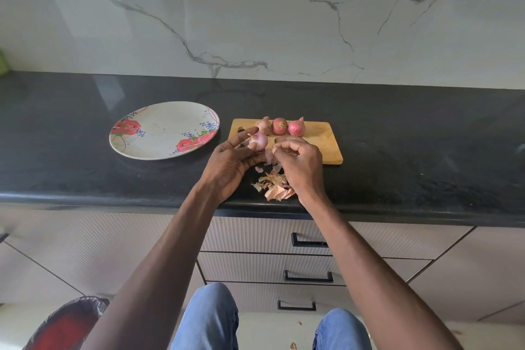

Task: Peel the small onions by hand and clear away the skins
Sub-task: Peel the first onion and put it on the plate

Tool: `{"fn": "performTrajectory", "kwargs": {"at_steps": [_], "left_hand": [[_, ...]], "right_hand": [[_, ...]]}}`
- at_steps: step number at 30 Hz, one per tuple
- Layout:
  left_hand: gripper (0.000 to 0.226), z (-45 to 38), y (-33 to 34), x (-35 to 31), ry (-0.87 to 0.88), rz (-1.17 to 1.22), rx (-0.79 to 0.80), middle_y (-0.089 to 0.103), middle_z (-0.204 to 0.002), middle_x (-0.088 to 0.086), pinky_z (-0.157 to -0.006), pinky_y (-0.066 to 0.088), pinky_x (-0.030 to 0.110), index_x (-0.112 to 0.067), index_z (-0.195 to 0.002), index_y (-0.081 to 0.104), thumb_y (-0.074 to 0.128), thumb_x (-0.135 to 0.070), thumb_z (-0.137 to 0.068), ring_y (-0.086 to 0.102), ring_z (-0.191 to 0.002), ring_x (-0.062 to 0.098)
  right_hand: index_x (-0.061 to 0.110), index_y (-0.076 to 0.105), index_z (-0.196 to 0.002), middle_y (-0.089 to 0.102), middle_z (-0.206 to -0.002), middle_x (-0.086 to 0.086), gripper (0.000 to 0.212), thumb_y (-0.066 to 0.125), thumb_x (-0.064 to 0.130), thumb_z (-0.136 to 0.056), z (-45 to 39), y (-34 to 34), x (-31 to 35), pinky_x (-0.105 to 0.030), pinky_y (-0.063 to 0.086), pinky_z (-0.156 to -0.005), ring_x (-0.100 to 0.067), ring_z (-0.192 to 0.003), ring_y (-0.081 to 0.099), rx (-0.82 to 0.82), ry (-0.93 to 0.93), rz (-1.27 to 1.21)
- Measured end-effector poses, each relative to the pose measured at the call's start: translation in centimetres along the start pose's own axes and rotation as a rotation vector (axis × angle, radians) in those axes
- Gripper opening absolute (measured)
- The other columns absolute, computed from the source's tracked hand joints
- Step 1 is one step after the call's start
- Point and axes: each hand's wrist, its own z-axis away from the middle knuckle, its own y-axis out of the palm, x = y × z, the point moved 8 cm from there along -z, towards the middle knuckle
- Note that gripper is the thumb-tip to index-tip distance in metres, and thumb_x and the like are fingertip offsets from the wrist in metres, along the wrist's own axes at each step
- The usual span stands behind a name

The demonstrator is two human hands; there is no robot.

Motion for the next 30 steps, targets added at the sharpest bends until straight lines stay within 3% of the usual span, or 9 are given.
{"fn": "performTrajectory", "kwargs": {"at_steps": [5, 9, 11, 13, 16, 22, 30], "left_hand": [[0.035, -0.1, 0.1, 0.0, -0.004, -0.041, 0.032, 0.070, -0.118, 0.016, -0.093, 0.056, 0.039, -0.002, -0.129, 0.059, 0.050, 0.007, -0.097, 0.068, -0.100, 0.028], [0.033, 0.1, 0.5, 0.4, -0.023, -0.107, 0.056, 0.068, -0.121, 0.021, -0.093, 0.057, 0.039, 0.001, -0.128, 0.060, 0.052, 0.004, -0.096, 0.068, -0.102, 0.028], [0.039, 0.3, 0.7, 0.4, -0.011, -0.144, 0.053, 0.070, -0.117, 0.019, -0.096, 0.055, 0.041, 0.001, -0.129, 0.061, 0.064, -0.005, -0.090, 0.068, -0.101, 0.028], [0.037, 0.2, 0.3, 0.3, 0.006, -0.149, 0.008, 0.074, -0.107, 0.013, -0.086, 0.059, 0.034, -0.002, -0.120, 0.066, 0.069, -0.009, -0.084, 0.070, -0.094, 0.024], [0.017, 0.1, 0.0, 0.2, 0.011, -0.136, -0.033, 0.073, -0.097, 0.010, -0.077, 0.059, 0.028, -0.003, -0.112, 0.067, 0.057, -0.007, -0.098, 0.070, -0.087, 0.020], [0.013, 0.3, 0.0, 0.3, -0.014, -0.136, -0.038, 0.071, -0.090, 0.011, -0.071, 0.059, 0.027, -0.003, -0.103, 0.063, 0.053, -0.011, -0.102, 0.070, -0.077, 0.017], [0.014, 0.3, 0.4, 0.1, -0.009, -0.173, -0.018, 0.072, -0.088, 0.021, -0.072, 0.062, 0.031, -0.001, -0.103, 0.059, 0.052, -0.014, -0.102, 0.073, -0.076, 0.027]], "right_hand": [[0.019, 0.075, -0.115, 0.074, -0.113, 0.006, 0.029, 0.077, 0.013, -0.087, 0.2, 0.1, 0.8, -0.014, 0.052, -0.088, 0.000, -0.103, 0.065, 0.038, -0.037, -0.027], [0.017, 0.076, -0.113, 0.074, -0.115, 0.005, 0.029, 0.079, 0.011, -0.085, 0.3, 0.3, 1.1, -0.028, 0.056, -0.095, -0.005, -0.109, 0.066, 0.043, -0.081, -0.018], [0.014, 0.077, -0.112, 0.076, -0.109, 0.004, 0.026, 0.077, 0.010, -0.087, 0.2, 0.2, 0.8, -0.030, 0.059, -0.090, -0.005, -0.103, 0.069, 0.029, -0.056, -0.040], [0.013, 0.077, -0.112, 0.075, -0.105, 0.006, 0.021, 0.072, 0.010, -0.092, 0.3, -0.2, 0.6, -0.021, 0.058, -0.086, 0.004, -0.097, 0.067, -0.004, -0.027, -0.061], [0.014, 0.074, -0.117, 0.075, -0.106, 0.004, 0.025, 0.072, 0.014, -0.092, 0.3, -0.6, 0.6, -0.017, 0.056, -0.081, 0.006, -0.093, 0.065, -0.041, -0.013, -0.088], [0.017, 0.067, -0.129, 0.068, -0.128, 0.000, 0.057, 0.088, 0.021, -0.075, 0.4, 1.1, 1.4, -0.034, 0.055, -0.098, -0.012, -0.118, 0.064, 0.108, -0.123, -0.034], [0.001, 0.076, -0.107, 0.072, -0.105, 0.002, 0.023, 0.077, 0.002, -0.084, 0.4, 0.2, 1.3, -0.024, 0.056, -0.091, 0.001, -0.098, 0.067, 0.000, -0.152, -0.045]]}}
